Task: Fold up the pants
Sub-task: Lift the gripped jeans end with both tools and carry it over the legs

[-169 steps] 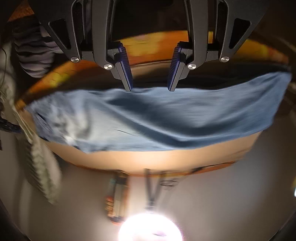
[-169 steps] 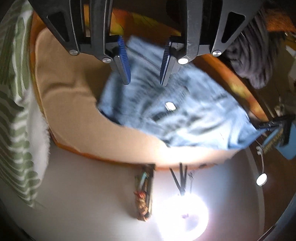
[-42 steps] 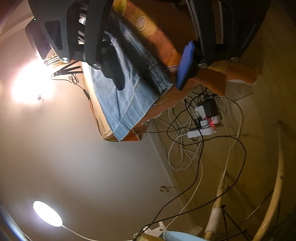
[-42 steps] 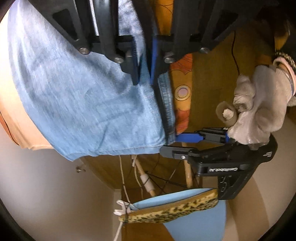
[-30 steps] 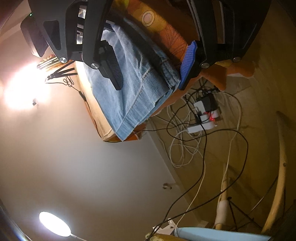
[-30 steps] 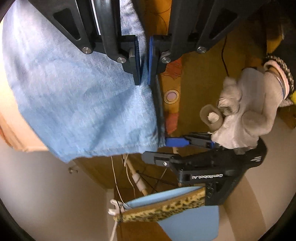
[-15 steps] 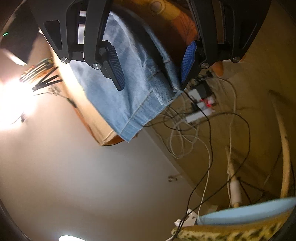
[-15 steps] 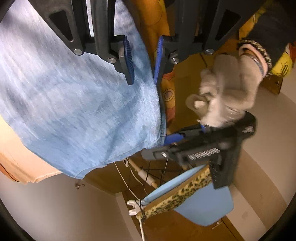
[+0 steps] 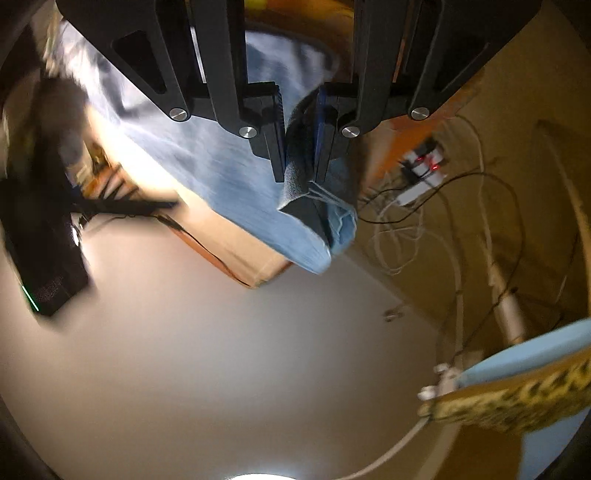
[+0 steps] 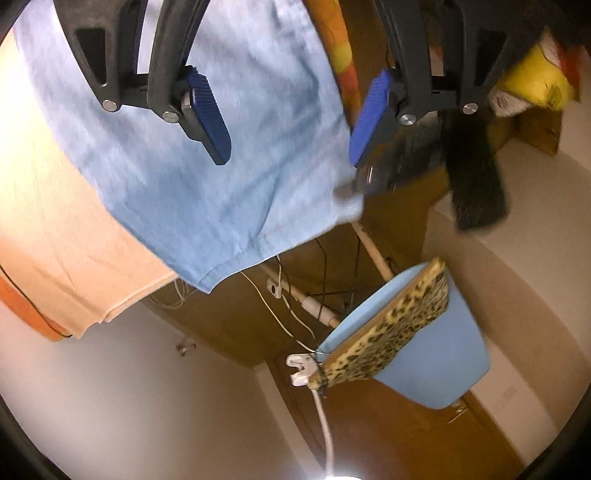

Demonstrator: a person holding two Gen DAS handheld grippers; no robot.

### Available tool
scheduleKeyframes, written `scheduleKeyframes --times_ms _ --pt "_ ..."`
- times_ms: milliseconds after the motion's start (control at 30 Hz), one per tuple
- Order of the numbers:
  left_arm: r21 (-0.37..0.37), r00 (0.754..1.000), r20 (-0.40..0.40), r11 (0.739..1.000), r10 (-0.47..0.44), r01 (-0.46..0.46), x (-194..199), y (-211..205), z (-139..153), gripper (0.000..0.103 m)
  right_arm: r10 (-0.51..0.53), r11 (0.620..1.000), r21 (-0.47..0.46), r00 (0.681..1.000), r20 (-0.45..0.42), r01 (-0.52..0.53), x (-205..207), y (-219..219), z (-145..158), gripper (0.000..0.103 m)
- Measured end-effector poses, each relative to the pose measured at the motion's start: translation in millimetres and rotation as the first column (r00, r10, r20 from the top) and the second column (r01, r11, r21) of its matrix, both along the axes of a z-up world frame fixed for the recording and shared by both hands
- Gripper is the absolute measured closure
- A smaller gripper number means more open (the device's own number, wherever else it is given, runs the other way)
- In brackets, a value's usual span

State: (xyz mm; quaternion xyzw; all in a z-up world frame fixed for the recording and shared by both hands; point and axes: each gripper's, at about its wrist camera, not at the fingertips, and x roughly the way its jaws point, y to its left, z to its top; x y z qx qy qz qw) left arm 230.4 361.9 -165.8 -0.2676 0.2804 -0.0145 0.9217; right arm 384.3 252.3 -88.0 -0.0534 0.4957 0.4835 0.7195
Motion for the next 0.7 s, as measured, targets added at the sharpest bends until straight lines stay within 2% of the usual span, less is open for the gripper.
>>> scheduleKeyframes --times_ms 167,300,367,500,600,667,700 --pt "0.073 0.996 0.010 0.993 -0.093 0.092 0 -32 5 0.092 -0.044 0.997 -0.068 0.999 0.009 0.044 39 36 1 0.033" --pt "0.101 0.990 -0.003 0.985 -0.138 0.138 1 -43 1 0.092 -0.036 0.988 -0.151 0.999 0.009 0.037 54 71 -18 0.033" --pt "0.137 0.989 -0.015 0.979 -0.148 0.148 3 -48 -1 0.092 -0.031 0.980 -0.196 1.000 0.007 0.031 57 83 -29 0.033" --pt "0.150 0.986 -0.018 0.975 -0.163 0.164 8 -53 -4 0.092 -0.004 0.958 -0.285 1.000 0.020 0.009 56 105 -44 0.033" --pt "0.183 0.986 -0.020 0.969 -0.165 0.166 7 -58 -5 0.092 0.035 0.922 -0.387 0.996 0.076 -0.003 49 123 -56 0.034" --pt "0.213 0.988 -0.016 0.965 -0.153 0.153 4 -62 -4 0.092 0.038 0.899 -0.437 0.993 0.114 0.016 48 125 -62 0.065" --pt "0.228 0.989 -0.012 0.963 -0.145 0.144 2 -63 -3 0.092 0.029 0.895 -0.446 0.992 0.122 0.029 49 124 -62 0.069"
